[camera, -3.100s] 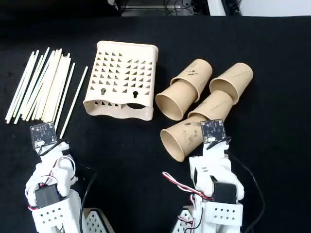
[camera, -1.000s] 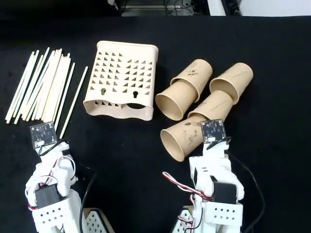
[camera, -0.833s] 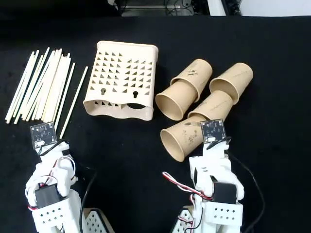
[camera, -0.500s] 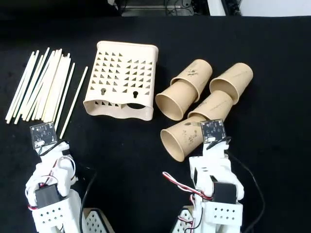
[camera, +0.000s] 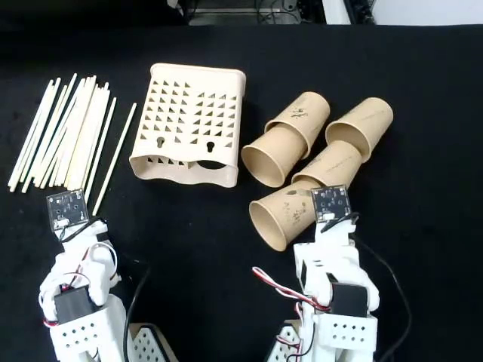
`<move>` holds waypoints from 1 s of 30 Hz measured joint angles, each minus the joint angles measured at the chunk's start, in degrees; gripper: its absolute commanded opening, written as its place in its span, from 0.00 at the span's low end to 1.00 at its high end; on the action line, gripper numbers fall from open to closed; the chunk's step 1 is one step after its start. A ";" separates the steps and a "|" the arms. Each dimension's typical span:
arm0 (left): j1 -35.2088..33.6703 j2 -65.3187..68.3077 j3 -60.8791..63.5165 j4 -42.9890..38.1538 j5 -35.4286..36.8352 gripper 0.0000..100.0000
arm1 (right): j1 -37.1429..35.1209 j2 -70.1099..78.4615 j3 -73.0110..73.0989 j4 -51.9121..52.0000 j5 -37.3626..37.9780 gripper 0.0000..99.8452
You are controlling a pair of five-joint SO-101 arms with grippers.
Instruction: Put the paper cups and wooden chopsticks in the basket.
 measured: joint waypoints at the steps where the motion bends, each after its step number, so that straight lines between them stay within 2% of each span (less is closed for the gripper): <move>1: 0.00 0.00 0.00 0.00 0.00 0.03 | 0.00 0.00 0.00 0.00 0.00 0.02; 5: 0.53 0.00 0.00 0.00 0.00 0.03 | 0.00 0.00 0.00 0.00 0.00 0.02; 12: 9.23 0.00 0.00 0.00 -0.18 0.03 | 0.00 0.00 0.00 0.00 0.00 0.02; 20: 10.37 -0.09 -4.13 -1.05 -0.09 0.03 | 0.00 0.00 0.00 0.00 0.00 0.02; 22: 10.73 -0.18 -6.59 -3.69 -2.20 0.08 | 0.00 0.00 0.00 0.00 0.00 0.02; 26: 14.42 -0.26 -10.20 -7.82 -9.58 0.28 | 0.00 0.00 0.00 0.00 0.00 0.02; 30: 16.09 -0.09 -11.52 -12.22 -8.26 0.27 | 0.00 0.00 0.00 0.00 0.00 0.02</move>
